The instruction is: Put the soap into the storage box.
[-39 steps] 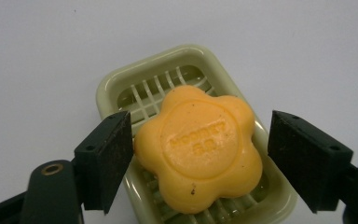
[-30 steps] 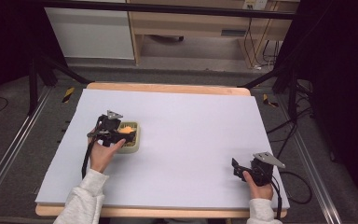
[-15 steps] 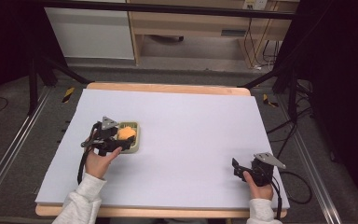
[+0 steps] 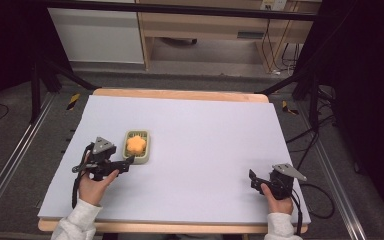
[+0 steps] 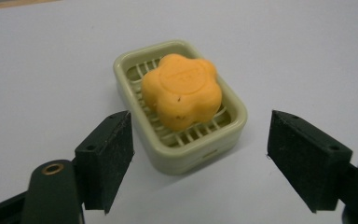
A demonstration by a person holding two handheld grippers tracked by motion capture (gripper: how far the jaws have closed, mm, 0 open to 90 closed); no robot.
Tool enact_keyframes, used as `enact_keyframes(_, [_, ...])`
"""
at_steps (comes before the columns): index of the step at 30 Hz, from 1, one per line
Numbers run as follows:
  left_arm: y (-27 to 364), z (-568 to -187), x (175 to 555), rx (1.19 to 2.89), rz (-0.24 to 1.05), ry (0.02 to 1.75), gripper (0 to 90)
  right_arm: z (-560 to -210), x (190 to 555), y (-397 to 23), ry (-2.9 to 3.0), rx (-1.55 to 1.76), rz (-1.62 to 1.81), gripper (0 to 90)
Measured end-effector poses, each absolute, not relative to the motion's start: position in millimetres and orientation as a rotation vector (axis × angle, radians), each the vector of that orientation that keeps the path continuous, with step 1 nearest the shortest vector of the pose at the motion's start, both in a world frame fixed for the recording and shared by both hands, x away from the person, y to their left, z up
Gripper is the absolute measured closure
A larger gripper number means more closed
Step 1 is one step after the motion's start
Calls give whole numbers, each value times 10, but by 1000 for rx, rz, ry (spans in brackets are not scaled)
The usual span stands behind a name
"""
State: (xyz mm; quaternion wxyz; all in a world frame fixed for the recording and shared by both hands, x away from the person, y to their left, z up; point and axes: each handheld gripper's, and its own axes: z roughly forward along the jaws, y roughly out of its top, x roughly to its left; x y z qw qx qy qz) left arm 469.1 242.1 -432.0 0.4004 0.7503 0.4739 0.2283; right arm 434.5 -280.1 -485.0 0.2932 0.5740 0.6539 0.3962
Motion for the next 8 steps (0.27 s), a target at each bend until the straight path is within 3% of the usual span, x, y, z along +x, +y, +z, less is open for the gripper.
enact_keyframes(8, [2677,-4468,4576,1903,585,1257,213,-4850,4348,-2804,1745,1533,1054,58])
